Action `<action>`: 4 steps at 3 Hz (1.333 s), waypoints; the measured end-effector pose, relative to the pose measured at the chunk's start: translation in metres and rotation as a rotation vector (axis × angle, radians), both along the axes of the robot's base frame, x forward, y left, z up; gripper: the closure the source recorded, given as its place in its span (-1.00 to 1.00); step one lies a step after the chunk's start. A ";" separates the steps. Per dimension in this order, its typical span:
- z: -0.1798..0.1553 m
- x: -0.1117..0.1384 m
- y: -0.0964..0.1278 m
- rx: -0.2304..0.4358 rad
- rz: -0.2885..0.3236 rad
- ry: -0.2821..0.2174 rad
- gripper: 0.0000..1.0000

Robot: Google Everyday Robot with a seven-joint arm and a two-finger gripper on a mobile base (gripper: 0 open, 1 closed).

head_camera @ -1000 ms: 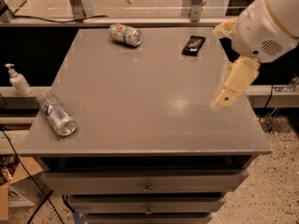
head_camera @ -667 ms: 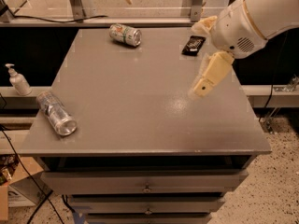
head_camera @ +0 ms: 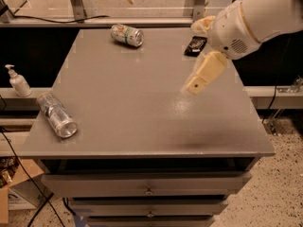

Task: Pick 7up can

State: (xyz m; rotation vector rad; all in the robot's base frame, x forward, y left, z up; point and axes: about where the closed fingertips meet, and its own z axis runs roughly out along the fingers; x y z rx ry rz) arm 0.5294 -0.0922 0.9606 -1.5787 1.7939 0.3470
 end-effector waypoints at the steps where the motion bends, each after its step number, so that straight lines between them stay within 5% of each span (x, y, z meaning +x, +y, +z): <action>1: -0.002 0.043 0.031 0.116 -0.037 -0.050 -1.00; 2: -0.008 0.084 0.049 0.219 -0.086 -0.077 -1.00; 4: -0.034 0.159 0.065 0.338 -0.159 -0.041 -1.00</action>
Offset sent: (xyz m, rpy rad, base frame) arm 0.1342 0.0626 -0.0148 0.3381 -0.1063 -0.1510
